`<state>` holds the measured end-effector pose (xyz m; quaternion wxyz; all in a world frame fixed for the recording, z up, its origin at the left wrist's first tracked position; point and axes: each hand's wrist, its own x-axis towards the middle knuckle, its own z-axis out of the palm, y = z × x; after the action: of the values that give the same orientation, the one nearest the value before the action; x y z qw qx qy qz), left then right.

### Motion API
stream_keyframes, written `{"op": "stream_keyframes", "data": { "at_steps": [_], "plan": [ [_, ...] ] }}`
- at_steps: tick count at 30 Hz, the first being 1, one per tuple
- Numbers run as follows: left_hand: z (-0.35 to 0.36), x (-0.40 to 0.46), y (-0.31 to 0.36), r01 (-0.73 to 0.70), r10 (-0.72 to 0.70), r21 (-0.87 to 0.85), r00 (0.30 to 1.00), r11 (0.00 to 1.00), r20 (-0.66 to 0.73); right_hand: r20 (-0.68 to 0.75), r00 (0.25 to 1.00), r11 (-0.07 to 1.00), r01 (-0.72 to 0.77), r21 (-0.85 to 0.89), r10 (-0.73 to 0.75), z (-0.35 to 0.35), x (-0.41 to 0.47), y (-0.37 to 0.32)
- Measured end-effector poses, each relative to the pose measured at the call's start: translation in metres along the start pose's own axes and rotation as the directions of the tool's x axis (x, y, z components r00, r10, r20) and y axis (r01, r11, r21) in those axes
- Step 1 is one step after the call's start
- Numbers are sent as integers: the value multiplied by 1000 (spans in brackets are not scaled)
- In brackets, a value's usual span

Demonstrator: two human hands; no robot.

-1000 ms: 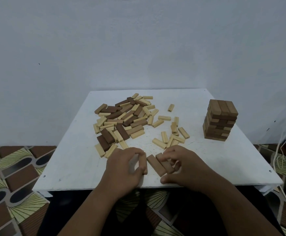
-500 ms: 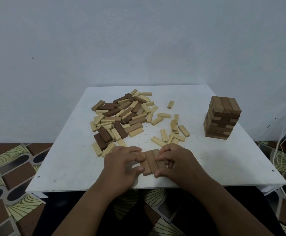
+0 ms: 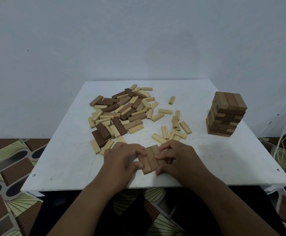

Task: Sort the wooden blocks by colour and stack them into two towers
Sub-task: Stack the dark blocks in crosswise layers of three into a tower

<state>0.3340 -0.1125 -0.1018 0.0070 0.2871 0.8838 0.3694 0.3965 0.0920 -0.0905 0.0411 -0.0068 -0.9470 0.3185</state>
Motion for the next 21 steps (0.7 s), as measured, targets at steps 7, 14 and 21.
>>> {"op": "stream_keyframes", "data": {
  "at_steps": [7,14,21],
  "plan": [
    [1,2,-3,19,-20,-11,999,1000,-31,16,1000,1000,10,-21,-10,-1,0,-3],
    [-1,3,-3,10,-9,25,998,1000,-58,-39,997,996,71,58,-69,6,-6,-13],
    [-1,2,-6,-35,34,-19,998,999,-54,-26,991,987,130,91,-128,6,-6,-12]
  ]
}}
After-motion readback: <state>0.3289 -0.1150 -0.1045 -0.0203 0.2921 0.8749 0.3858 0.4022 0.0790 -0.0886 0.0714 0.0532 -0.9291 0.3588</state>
